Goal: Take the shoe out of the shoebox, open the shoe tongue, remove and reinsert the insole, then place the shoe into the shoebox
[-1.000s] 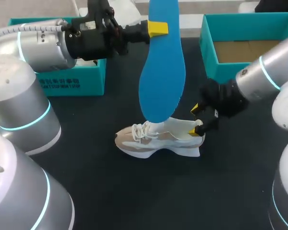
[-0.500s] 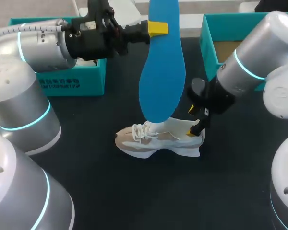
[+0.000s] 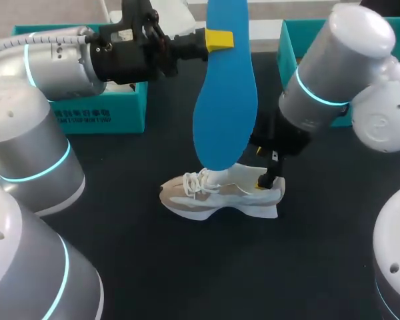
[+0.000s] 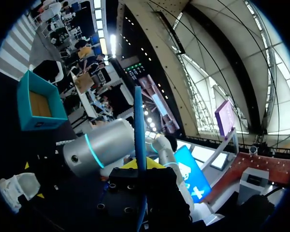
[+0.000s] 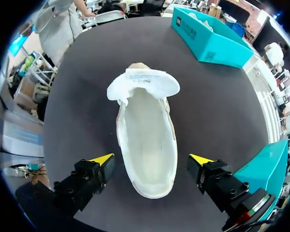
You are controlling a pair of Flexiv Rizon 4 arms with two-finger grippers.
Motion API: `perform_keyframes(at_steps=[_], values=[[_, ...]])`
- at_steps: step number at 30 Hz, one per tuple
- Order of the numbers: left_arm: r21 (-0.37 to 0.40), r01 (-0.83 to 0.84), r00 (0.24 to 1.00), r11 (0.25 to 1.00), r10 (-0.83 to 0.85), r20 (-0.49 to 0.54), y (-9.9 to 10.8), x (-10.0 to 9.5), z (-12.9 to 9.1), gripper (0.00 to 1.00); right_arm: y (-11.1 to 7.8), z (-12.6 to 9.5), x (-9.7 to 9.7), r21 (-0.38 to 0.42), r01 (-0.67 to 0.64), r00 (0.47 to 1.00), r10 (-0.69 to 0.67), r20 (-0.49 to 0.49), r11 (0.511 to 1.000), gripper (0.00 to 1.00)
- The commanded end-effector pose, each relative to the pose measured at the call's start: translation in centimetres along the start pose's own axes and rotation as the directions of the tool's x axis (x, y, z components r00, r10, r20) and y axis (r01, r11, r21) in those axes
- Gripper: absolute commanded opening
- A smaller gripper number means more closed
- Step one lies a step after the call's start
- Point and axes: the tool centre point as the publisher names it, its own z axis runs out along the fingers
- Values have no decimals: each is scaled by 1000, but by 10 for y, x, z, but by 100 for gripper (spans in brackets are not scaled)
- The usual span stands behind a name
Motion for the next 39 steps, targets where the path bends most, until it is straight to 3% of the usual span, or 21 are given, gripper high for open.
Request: perform_keyframes(at_steps=[1,18,20,31,36,37,39], values=[[-1,0,1000,1000,0,1,1,0,0,0,3,5,-2,55,9,1000,-9,1,998,100],[-1,0,1000,1000,0,1,1,0,0,0,2,5,-2,60,-10,1000,10,-9,998,100],[-1,0,1000,1000,0,1,1,0,0,0,8,8,-9,72,-44,999,43,22,996,100],[-1,0,1000,1000,0,1,1,0,0,0,22,67,-47,71,3,1000,-1,-18,997,100],[-1,0,1000,1000,0,1,1,0,0,0,21,88,-53,74,14,999,-11,-37,997,100],[-1,0,1000,1000,0,1,1,0,0,0,21,92,-53,76,16,999,-13,-41,997,81],[-1,0,1000,1000,0,1,1,0,0,0,19,98,-50,79,24,998,-19,-63,997,54]])
